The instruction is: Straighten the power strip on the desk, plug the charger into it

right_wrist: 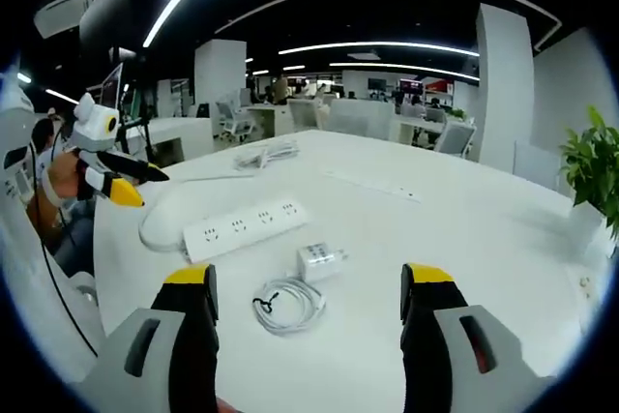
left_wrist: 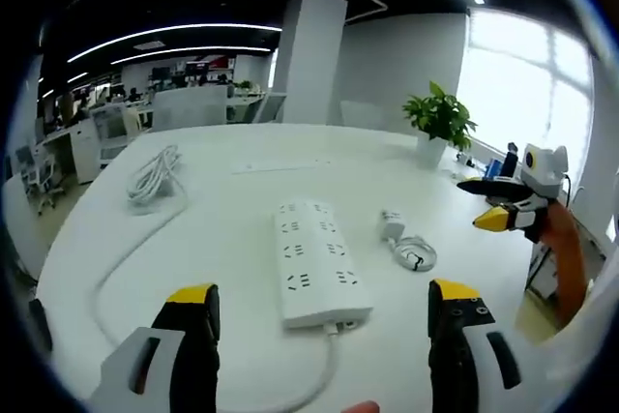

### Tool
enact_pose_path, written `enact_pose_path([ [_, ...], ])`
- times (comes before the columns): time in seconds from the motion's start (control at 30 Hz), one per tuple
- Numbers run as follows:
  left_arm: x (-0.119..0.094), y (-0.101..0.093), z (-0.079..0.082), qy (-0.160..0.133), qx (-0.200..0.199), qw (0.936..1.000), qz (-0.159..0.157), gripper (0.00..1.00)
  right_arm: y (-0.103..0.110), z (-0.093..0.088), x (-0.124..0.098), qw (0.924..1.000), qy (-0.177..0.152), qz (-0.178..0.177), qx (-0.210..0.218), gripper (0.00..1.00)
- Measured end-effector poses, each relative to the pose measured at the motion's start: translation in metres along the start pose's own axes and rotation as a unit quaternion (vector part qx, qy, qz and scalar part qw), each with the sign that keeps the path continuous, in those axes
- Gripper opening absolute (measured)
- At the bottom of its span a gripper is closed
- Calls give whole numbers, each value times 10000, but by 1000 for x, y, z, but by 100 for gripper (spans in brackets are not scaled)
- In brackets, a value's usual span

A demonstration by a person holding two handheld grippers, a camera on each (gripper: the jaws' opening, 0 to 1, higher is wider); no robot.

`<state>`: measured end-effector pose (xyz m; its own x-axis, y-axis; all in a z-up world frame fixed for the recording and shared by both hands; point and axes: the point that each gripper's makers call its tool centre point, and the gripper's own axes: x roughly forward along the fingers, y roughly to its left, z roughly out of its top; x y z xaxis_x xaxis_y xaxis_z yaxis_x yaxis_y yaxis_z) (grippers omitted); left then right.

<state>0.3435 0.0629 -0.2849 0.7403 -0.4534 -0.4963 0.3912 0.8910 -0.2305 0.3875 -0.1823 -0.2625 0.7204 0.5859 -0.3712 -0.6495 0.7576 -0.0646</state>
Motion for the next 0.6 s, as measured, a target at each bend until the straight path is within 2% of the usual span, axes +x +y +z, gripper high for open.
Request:
enact_pose_path([
  [0.3, 3, 2, -6, 121, 30, 9999, 48, 90, -4, -1, -5, 9999, 0, -98, 40, 76],
  [0.43, 0, 1, -3, -41, 8, 10000, 68, 93, -2, 3, -5, 10000, -50, -83, 14, 76],
  [0.6, 0, 1, -1, -107, -44, 9999, 85, 96, 1, 2, -7, 10000, -31, -68, -14, 77],
])
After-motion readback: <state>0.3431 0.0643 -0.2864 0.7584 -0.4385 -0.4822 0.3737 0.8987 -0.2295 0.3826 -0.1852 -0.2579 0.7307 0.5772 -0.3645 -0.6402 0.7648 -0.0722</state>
